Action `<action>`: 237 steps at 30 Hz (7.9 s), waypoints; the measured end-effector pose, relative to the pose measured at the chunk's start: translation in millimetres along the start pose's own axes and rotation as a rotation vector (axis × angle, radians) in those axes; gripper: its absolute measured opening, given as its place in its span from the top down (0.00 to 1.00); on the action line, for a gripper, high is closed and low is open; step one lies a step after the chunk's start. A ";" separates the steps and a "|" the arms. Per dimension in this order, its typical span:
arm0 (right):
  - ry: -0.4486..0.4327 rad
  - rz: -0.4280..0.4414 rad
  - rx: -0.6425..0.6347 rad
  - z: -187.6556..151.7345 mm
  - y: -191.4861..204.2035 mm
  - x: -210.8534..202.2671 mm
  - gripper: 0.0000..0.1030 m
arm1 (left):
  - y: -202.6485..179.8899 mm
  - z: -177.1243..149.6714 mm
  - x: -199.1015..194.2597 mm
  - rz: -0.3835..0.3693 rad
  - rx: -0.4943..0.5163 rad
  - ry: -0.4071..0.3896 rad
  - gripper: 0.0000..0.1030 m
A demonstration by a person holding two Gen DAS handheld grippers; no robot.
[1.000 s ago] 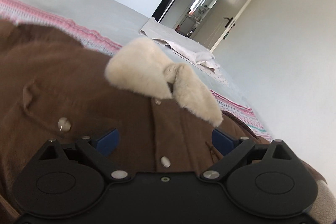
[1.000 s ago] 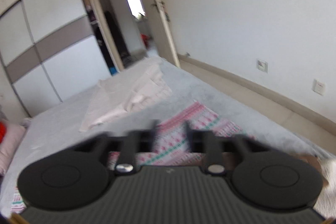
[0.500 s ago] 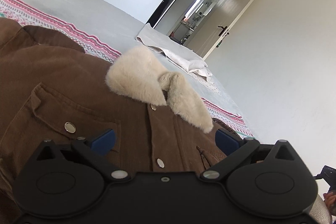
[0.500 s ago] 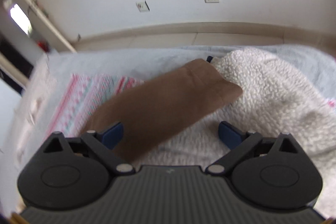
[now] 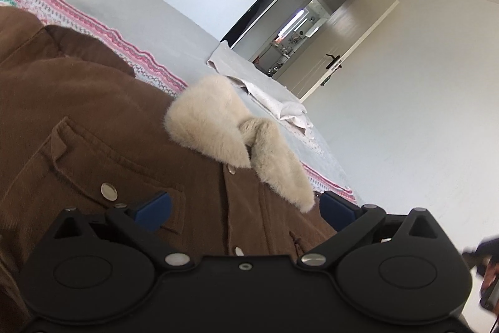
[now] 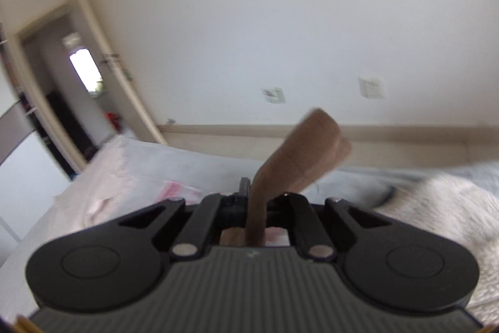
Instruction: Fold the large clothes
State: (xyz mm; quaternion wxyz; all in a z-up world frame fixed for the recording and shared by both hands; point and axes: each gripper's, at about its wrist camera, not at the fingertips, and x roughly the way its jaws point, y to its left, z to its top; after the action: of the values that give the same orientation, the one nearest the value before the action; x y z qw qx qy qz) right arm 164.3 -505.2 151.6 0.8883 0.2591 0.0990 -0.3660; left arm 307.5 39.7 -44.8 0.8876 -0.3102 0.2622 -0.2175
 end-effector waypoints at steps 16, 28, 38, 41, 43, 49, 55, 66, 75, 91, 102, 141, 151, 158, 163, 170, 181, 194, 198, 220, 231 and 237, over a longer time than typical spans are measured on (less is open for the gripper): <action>0.222 0.665 -0.456 -139.4 239.9 -82.4 0.96 | 29.1 25.9 -15.2 -0.023 -0.052 -0.004 0.02; 0.634 0.879 -0.615 -254.6 245.0 -90.7 0.41 | 71.0 36.6 -9.0 -0.178 -0.276 0.093 0.17; 0.474 0.659 -0.463 -185.8 159.0 -43.6 0.26 | 32.9 18.5 20.8 0.100 0.005 0.180 0.48; 0.401 0.550 -0.401 -170.5 137.1 -30.7 0.18 | 25.2 17.1 24.5 0.150 0.083 0.117 0.90; 0.350 0.481 -0.356 -159.2 124.9 -22.8 0.16 | 19.0 17.8 12.0 0.088 0.101 0.027 0.93; 0.308 0.332 -0.361 -153.2 114.6 13.8 0.17 | 4.4 19.9 -18.1 0.107 0.238 -0.216 0.89; 0.394 0.278 -0.389 -176.8 131.6 70.4 0.19 | 28.8 15.3 5.7 0.191 0.152 -0.062 0.87; 0.243 0.154 -0.428 -202.6 138.3 99.4 0.90 | 7.5 12.2 4.4 0.115 0.233 -0.140 0.87; 0.194 0.306 -0.571 -195.1 140.9 17.0 0.58 | -10.0 19.7 -14.0 0.031 0.255 -0.160 0.72; 0.325 0.332 -0.621 -211.7 118.1 -41.0 0.26 | -18.5 4.0 -8.5 0.178 0.211 0.032 0.15; 0.344 0.438 -0.432 -168.7 86.7 -121.4 0.03 | -23.8 32.0 -116.5 0.382 0.300 0.005 0.00; 0.407 0.452 -0.641 -238.2 100.2 -125.1 0.01 | 248.8 146.1 -264.2 0.791 -0.383 -0.436 0.92; 0.385 0.471 -0.560 -218.4 89.9 -125.1 0.01 | 73.2 170.6 -232.7 0.464 -0.028 -0.496 0.93; 0.380 0.464 -0.492 -205.0 80.0 -119.2 0.01 | -37.4 147.2 -168.7 0.251 0.109 -0.372 0.93; 0.377 0.463 -0.461 -199.8 75.3 -115.2 0.01 | -85.6 98.1 -103.2 0.145 0.163 -0.229 0.93; 0.382 0.454 -0.423 -196.0 71.5 -108.5 0.00 | -88.4 -9.2 -7.4 0.146 0.256 0.143 0.88; 0.382 0.459 -0.423 -202.9 78.0 -106.6 0.00 | -96.6 -43.8 -42.8 0.050 0.577 0.283 0.23; 0.438 0.630 -0.477 -252.6 146.5 -106.9 0.00 | -6.7 31.6 -96.5 0.301 0.487 0.092 0.24; 0.435 0.658 -0.669 -291.5 188.6 -116.3 0.00 | 27.9 22.4 -82.0 0.346 0.411 0.157 0.25; 0.723 0.811 -0.158 -247.6 134.8 19.8 0.02 | -6.1 63.9 -89.5 0.359 0.642 0.108 0.31; 0.320 1.018 -0.415 -245.6 166.9 -48.1 0.94 | 14.3 81.2 -25.7 0.364 0.510 -0.094 0.76; 0.421 0.763 -0.567 -264.5 158.5 -13.5 0.93 | 57.8 48.8 11.9 0.479 0.523 0.020 0.75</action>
State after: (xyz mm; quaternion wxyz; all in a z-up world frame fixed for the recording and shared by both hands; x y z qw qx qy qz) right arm 269.5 -261.4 -5.8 0.9547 0.0939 0.2692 0.0851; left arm 358.8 95.7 -54.4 0.9601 0.0002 0.2717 -0.0661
